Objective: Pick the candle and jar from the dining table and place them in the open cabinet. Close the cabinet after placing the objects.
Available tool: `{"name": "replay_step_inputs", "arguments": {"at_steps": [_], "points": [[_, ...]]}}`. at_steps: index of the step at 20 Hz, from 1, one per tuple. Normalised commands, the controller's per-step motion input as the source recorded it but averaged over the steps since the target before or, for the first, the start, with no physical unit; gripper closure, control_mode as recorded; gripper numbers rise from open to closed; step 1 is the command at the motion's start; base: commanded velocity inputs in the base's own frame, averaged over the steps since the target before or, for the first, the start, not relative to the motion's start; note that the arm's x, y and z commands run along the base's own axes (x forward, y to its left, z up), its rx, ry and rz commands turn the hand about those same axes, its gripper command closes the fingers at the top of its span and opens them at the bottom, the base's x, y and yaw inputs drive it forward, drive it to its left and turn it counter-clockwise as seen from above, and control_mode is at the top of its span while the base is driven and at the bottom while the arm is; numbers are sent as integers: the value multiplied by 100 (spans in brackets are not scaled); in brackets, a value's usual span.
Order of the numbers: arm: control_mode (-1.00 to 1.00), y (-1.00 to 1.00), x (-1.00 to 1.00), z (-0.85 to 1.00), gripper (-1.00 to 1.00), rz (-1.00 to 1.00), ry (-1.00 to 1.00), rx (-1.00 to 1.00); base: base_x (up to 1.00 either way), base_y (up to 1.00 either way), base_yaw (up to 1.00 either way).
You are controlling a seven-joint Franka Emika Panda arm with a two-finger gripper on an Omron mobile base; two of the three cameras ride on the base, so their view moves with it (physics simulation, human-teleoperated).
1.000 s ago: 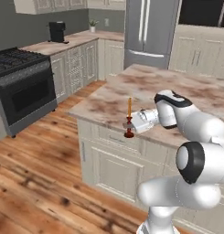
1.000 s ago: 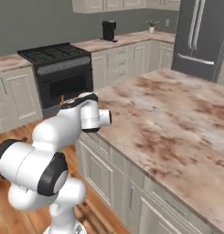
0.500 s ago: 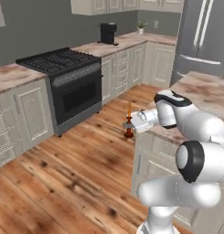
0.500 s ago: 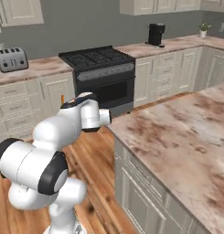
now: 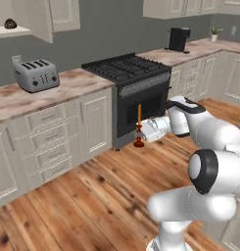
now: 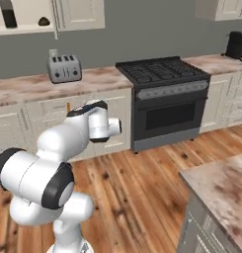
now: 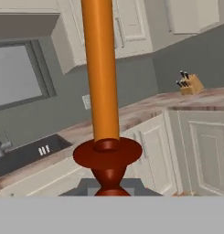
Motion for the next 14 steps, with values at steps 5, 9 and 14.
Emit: {"name": "replay_step_inputs", "arguments": {"at_steps": [5, 9, 14], "points": [[100, 0, 0, 0, 100, 0, 0, 0, 74, 92, 38], [100, 0, 0, 0, 100, 0, 0, 0, 100, 36, 35], [100, 0, 0, 0, 100, 0, 0, 0, 100, 4, 32]]}}
